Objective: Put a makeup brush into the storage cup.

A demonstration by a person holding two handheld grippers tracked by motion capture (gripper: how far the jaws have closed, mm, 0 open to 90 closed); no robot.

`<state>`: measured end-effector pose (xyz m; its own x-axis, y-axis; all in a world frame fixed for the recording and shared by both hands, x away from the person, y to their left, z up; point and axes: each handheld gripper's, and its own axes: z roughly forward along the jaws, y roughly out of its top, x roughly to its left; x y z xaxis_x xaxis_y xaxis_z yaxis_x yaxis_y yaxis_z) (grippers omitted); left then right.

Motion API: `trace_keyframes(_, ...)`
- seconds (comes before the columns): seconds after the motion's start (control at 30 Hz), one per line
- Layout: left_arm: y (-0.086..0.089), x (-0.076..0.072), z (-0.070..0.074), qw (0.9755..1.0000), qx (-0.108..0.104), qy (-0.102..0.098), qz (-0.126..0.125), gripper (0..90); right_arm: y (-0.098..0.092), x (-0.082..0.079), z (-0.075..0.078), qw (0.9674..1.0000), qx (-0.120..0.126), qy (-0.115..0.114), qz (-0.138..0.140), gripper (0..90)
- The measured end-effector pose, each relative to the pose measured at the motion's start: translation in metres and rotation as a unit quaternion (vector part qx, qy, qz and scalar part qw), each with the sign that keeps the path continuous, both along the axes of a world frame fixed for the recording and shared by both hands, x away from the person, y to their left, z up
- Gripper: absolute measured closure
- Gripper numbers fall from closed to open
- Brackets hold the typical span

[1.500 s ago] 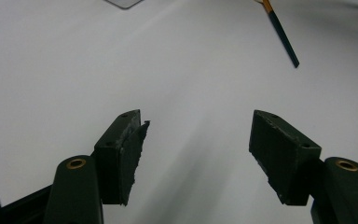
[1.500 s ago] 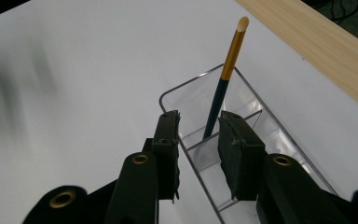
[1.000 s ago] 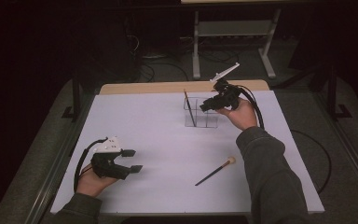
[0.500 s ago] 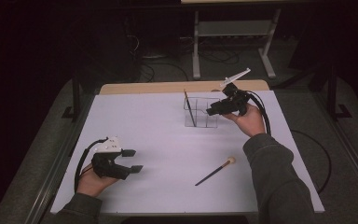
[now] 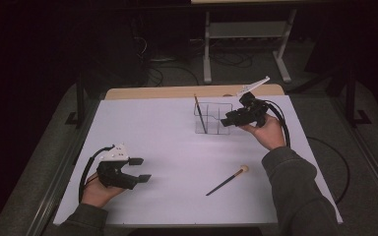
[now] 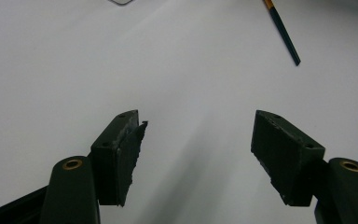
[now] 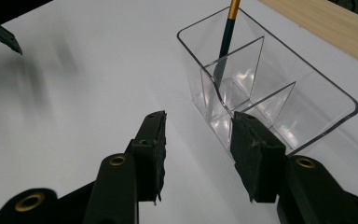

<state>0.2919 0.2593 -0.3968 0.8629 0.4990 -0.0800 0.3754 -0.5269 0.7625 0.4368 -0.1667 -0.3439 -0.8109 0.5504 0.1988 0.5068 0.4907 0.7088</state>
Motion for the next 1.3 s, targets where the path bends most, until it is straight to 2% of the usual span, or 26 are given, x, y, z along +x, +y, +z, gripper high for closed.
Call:
trace_keyframes(0.47,-0.001,0.0,0.0,1.0,-0.004,0.0,-0.002,32.3,-0.008,-0.017,-0.002,0.9999,0.008,-0.006,0.006,51.5)
trace_keyframes(0.77,0.001,-0.001,0.001,1.0,-0.006,-0.002,-0.001,32.2,-0.013,-0.026,-0.004,1.0,0.005,-0.003,0.002,47.7)
trace_keyframes(1.3,0.0,0.002,0.001,1.0,-0.006,-0.001,-0.001,32.3,-0.011,-0.042,-0.01,0.9998,0.003,-0.004,0.02,41.8)
